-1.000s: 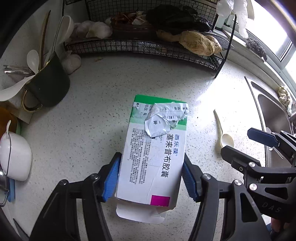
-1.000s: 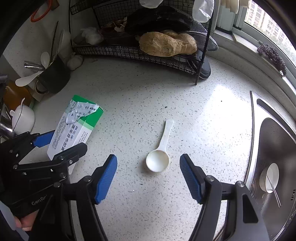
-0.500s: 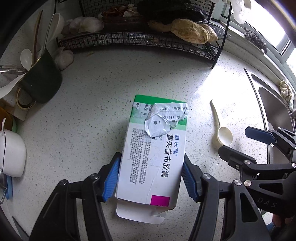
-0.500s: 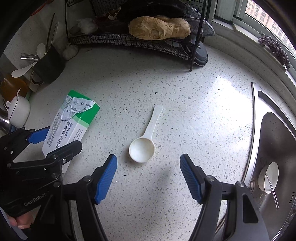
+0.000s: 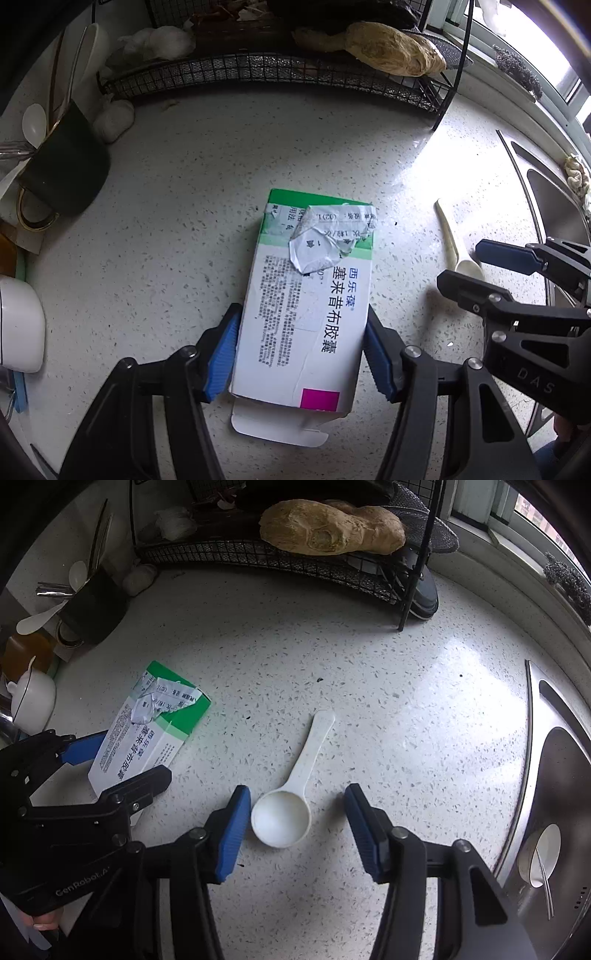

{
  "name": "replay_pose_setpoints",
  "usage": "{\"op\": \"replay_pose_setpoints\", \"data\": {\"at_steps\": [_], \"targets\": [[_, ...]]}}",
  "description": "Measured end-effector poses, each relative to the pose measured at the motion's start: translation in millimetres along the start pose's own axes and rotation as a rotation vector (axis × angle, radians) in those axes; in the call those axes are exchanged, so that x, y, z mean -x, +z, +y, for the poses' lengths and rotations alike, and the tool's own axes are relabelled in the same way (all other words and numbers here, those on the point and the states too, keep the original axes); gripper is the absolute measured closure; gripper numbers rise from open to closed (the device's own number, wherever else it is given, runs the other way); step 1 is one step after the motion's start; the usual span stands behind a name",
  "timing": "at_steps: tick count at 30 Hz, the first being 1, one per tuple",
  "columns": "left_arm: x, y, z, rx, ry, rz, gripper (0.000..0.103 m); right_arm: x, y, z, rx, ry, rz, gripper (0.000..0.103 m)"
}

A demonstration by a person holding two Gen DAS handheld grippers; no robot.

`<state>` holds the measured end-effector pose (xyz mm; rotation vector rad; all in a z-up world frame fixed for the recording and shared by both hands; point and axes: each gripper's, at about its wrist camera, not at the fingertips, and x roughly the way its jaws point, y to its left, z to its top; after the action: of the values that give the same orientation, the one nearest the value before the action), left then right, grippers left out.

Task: Collect trash
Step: 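Grasp the white plastic scoop with the right tool while the left tool holds the box, then carry the medicine box and scoop down over the red bin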

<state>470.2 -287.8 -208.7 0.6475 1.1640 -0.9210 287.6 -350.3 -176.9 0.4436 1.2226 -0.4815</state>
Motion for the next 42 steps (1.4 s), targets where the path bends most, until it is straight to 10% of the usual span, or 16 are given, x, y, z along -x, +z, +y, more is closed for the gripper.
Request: {"op": "replay_pose_setpoints", "data": {"at_steps": [3, 42], "targets": [[2.7, -4.1, -3.1, 0.002, -0.002, 0.001, 0.043, -3.3, 7.8, 4.7, 0.028, 0.021, 0.014, 0.073], [140.8, -220.4, -42.5, 0.438, 0.189, -0.091, 0.043, 83.7, -136.7, 65.8, 0.491, 0.311, -0.037, 0.074]]}}
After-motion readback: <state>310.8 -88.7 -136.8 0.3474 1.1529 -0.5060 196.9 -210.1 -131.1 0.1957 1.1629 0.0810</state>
